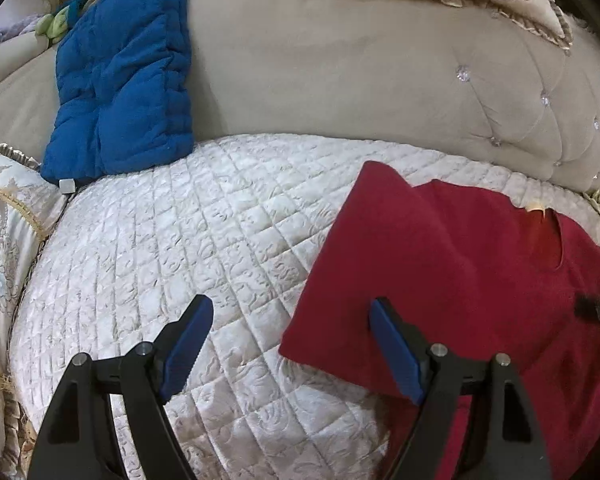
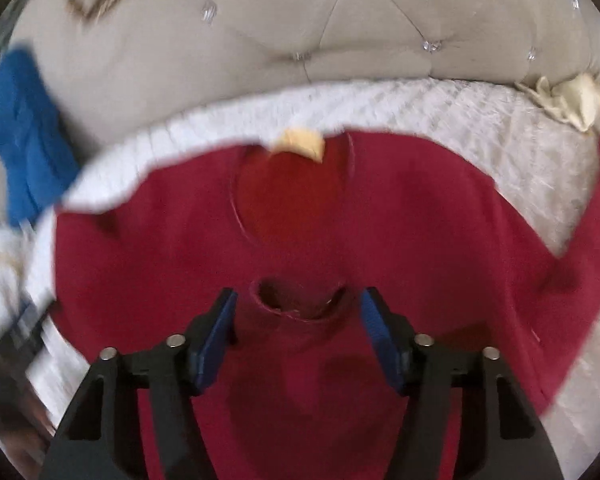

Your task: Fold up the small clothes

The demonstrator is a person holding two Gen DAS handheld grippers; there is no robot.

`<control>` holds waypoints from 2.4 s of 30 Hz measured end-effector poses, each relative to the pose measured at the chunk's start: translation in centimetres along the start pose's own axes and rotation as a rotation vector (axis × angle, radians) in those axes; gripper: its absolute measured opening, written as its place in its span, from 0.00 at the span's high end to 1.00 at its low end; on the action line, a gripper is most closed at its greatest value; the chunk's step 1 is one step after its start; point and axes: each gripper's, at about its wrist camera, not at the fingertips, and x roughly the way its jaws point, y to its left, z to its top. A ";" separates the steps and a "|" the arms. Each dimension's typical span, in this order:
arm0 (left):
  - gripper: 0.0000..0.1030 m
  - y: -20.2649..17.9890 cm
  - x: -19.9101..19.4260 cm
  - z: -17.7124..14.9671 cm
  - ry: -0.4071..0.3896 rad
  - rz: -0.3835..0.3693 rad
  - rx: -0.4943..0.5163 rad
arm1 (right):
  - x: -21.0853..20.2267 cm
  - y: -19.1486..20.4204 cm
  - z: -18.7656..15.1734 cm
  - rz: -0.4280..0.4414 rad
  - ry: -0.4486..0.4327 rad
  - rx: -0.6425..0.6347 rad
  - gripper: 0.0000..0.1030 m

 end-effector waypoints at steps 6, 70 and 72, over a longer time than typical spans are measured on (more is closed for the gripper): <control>0.19 0.5 -0.4 0.2 -0.012 -0.012 -0.030 | -3.8 -4.2 -3.3 0.030 -0.086 0.072 0.58; 0.18 -3.2 0.4 1.1 0.014 -0.205 -0.018 | -0.7 4.5 -2.2 0.026 -0.149 -0.309 0.87; 0.12 -4.0 0.8 0.9 0.035 -0.228 0.010 | -0.1 3.1 -2.1 -0.042 -0.142 -0.260 0.83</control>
